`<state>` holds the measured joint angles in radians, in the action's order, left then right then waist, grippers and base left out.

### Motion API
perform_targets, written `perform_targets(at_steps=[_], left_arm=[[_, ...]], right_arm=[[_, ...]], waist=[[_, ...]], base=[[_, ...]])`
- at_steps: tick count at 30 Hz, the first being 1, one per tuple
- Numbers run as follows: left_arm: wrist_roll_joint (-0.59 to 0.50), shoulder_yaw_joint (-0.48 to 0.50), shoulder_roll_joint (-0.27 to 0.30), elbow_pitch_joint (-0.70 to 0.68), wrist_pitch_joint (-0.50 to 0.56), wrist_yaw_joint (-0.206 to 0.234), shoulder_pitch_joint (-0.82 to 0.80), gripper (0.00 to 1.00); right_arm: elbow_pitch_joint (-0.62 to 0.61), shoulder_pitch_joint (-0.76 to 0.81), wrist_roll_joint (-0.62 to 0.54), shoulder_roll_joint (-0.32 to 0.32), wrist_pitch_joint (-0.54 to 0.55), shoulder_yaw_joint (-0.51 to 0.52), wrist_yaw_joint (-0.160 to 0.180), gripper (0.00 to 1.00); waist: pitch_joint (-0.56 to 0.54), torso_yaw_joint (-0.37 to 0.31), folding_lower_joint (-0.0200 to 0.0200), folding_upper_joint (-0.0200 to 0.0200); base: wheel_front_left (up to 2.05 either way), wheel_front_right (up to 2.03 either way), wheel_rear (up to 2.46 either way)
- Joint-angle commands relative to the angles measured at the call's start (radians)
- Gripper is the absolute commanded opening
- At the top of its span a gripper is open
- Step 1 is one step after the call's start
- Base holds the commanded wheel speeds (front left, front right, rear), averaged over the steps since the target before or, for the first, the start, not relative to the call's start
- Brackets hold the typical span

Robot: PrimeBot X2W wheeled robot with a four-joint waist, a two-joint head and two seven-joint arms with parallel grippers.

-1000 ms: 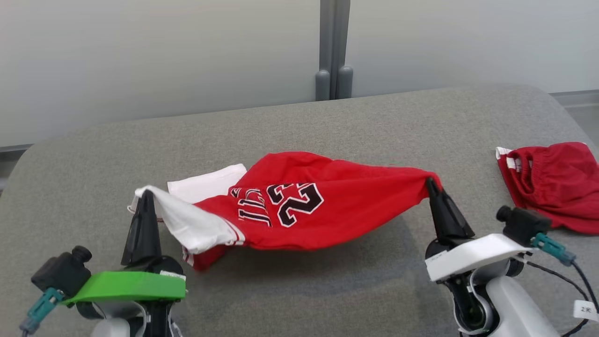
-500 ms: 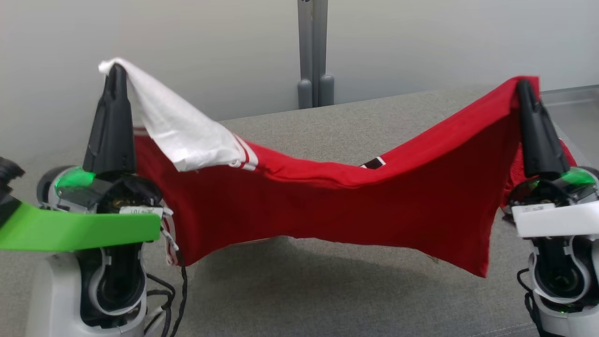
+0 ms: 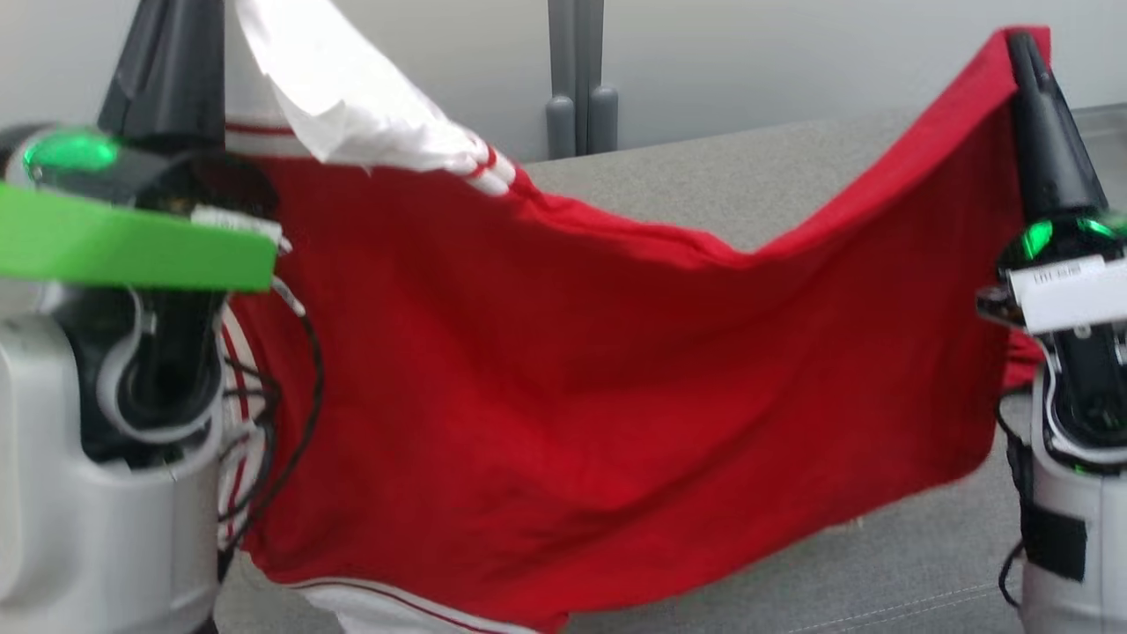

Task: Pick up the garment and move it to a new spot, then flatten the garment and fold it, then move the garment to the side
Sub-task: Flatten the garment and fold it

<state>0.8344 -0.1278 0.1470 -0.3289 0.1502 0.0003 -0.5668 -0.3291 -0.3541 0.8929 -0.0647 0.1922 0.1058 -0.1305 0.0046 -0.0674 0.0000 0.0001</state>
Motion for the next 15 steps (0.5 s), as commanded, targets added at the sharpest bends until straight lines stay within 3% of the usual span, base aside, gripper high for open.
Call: perform_targets(at_steps=[1, 6, 10, 12, 15], left_arm=[[-0.024, 0.011, 0.026, 0.071, 0.013, 0.004, -0.097, 0.00], [-0.123, 0.004, 0.090, 0.364, 0.031, 0.010, -0.379, 0.00], [-0.272, -0.031, 0.143, 0.676, -0.025, 0.045, -0.591, 0.00], [-0.326, -0.043, 0.142, 0.809, -0.094, 0.066, -0.684, 0.00], [-0.319, -0.019, 0.086, 0.934, -0.241, 0.070, -0.799, 0.00]], right_arm=[[0.058, -0.103, -0.027, 0.007, 0.026, -0.008, -0.001, 0.00], [0.335, -0.436, -0.106, 0.012, 0.015, -0.024, -0.001, 0.00], [0.697, -0.711, -0.167, 0.013, -0.085, -0.022, -0.001, 0.00], [0.874, -0.831, -0.213, 0.012, -0.162, -0.032, -0.001, 0.00], [1.054, -0.960, -0.210, 0.012, -0.263, -0.067, -0.001, 0.00]], waist=[[0.094, -0.014, 0.0000, -0.0001], [0.204, -0.037, 0.0000, -0.0001], [0.229, -0.052, 0.0000, -0.0001], [0.220, -0.054, 0.0000, -0.0001], [0.204, -0.041, 0.0000, -0.0001]], base=[[0.00, 0.00, 0.00], [0.00, 0.00, 0.00], [0.00, 0.00, 0.00], [0.00, 0.00, 0.00], [0.00, 0.00, 0.00]])
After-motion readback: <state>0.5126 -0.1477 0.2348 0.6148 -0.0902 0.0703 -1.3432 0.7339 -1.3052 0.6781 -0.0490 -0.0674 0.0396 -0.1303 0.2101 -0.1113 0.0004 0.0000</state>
